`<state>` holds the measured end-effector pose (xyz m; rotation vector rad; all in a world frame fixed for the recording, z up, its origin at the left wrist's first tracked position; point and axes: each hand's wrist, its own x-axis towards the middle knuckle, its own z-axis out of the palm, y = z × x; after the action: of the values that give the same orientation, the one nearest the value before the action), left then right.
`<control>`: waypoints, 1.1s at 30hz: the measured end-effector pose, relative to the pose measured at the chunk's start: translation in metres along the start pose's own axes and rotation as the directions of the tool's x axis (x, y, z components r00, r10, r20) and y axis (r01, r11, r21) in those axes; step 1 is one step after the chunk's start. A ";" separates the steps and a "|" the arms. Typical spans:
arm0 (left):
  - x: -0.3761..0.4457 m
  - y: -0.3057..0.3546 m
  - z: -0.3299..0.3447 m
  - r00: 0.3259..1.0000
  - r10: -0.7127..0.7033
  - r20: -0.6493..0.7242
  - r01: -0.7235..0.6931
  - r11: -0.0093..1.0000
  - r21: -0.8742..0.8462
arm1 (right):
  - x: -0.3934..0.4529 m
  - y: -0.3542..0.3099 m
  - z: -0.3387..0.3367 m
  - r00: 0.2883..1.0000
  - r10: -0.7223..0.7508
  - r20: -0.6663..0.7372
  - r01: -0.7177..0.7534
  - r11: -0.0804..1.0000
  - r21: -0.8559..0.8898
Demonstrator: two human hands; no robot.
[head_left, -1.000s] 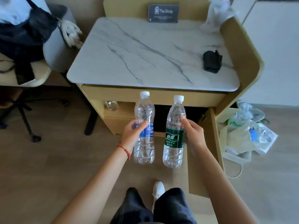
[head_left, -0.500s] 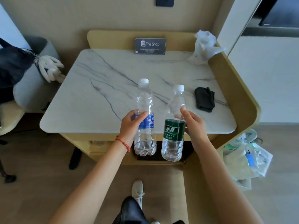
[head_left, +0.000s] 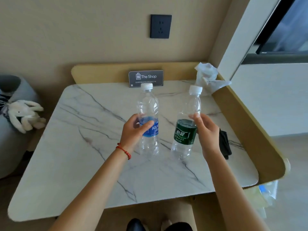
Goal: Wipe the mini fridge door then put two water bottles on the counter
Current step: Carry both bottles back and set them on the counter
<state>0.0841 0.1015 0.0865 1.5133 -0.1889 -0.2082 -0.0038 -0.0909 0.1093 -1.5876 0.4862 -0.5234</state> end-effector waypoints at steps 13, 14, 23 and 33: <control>0.044 -0.026 0.014 0.996 0.081 0.050 -0.082 0.996 0.020 | 0.050 0.037 0.003 0.982 -0.160 0.103 0.153 0.985 0.077; 0.046 -0.027 0.014 0.995 0.081 0.056 -0.082 0.996 0.018 | 0.051 0.038 0.002 0.981 -0.158 0.111 0.150 0.985 0.083; 0.051 -0.035 0.013 0.994 0.088 0.064 -0.092 0.994 0.060 | 0.052 0.043 0.001 0.986 -0.123 0.117 0.111 0.988 0.104; 0.046 -0.042 0.017 0.990 0.091 0.107 -0.099 0.992 0.075 | 0.047 0.050 -0.007 0.990 -0.101 0.100 0.095 0.994 0.055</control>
<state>0.1234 0.0714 0.0453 1.5707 -0.3551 -0.2048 0.0295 -0.1284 0.0624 -1.5877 0.3164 -0.5213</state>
